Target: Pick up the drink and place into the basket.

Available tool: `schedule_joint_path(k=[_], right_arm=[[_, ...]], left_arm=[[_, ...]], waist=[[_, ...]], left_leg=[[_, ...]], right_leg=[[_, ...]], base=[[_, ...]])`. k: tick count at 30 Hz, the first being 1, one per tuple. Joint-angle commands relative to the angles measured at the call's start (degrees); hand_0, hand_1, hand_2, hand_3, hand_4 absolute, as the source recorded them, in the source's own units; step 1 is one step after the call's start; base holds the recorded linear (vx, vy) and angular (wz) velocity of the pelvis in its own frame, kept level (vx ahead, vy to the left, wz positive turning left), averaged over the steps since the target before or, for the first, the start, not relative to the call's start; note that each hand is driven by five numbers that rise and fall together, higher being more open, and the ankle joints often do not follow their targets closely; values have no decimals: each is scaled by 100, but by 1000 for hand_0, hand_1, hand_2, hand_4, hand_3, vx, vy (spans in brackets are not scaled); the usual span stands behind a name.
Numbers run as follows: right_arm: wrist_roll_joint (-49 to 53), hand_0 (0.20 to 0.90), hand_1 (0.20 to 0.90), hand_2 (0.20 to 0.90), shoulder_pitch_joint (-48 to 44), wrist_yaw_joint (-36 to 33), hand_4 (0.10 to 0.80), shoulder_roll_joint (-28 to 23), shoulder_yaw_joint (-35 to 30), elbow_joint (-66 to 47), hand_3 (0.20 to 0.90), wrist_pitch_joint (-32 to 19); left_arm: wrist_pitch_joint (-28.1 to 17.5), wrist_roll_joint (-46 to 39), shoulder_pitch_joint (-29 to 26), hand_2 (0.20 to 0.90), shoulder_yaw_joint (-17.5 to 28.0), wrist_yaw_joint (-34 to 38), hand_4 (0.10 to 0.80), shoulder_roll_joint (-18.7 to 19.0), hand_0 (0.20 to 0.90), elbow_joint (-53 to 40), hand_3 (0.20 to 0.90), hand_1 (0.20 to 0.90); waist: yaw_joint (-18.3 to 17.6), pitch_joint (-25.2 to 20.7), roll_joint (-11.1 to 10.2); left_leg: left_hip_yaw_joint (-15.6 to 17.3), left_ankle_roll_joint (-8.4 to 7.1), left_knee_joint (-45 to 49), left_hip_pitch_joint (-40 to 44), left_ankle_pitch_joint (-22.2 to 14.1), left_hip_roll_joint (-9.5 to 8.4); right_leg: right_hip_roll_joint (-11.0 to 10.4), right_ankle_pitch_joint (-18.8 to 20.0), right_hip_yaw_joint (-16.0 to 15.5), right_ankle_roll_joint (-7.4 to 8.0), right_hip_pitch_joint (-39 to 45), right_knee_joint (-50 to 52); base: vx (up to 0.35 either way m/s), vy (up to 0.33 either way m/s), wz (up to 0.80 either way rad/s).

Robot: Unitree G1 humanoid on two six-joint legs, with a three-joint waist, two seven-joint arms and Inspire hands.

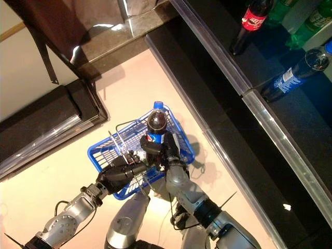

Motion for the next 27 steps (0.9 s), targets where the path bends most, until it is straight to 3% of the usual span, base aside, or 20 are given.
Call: schedule_joint_path(k=[1, 7, 10, 16, 18, 27], right_arm=[[-291, 300, 300, 300, -746, 94, 100, 549, 148, -236, 200, -712], [700, 300, 300, 300, -568, 414, 100, 741, 90, 361, 200, -579], [1553, 300, 300, 300, -479, 951, 100, 878, 79, 844, 200, -375], [1880, 300, 300, 300, -495, 1432, 100, 998, 224, 1372, 200, 82], [1933, 300, 300, 300, -492, 1539, 100, 1020, 273, 1474, 200, 185], [2787, 300, 300, 300, -400, 2047, 100, 1193, 164, 2044, 200, 194]], left_arm=[[-534, -290, -668, 300, 66, -1685, 100, -512, 300, -2493, 200, 300], [-326, -325, -583, 300, 179, -1830, 100, -544, 300, -2501, 200, 300], [-230, -340, -569, 300, 209, -1951, 100, -543, 300, -2476, 200, 300], [-88, -359, -591, 300, 196, -2033, 100, -536, 300, -2483, 200, 300], [-85, -335, -594, 300, 177, -2053, 100, -541, 300, -2490, 200, 300], [-85, -273, -615, 300, 117, -2069, 100, -555, 300, -2526, 200, 300]], waist=[[-16, -783, 221], [96, -761, 239], [174, -721, 243], [274, -652, 194], [283, -649, 238], [318, -600, 211]], left_leg=[[-96, 174, 246, 152, -343, -337], [-179, 184, 299, 117, -361, -370], [-232, 191, 302, 106, -361, -381], [-278, 203, 288, 136, -459, -398], [-307, 226, 276, 55, -322, -401], [-290, 249, 202, 106, -419, -411]], right_leg=[[206, 710, -30, -253, 94, -486], [153, 696, -131, -267, 81, -408], [125, 704, -190, -269, 83, -383], [88, 617, -157, -216, 64, -310], [99, 770, -225, -253, 12, -369], [99, 685, -135, -189, -14, -358]], base=[[60, -11, 9], [55, -21, 6], [43, -34, 4], [30, -34, 9], [-27, 6, 17], [23, -22, 3]])
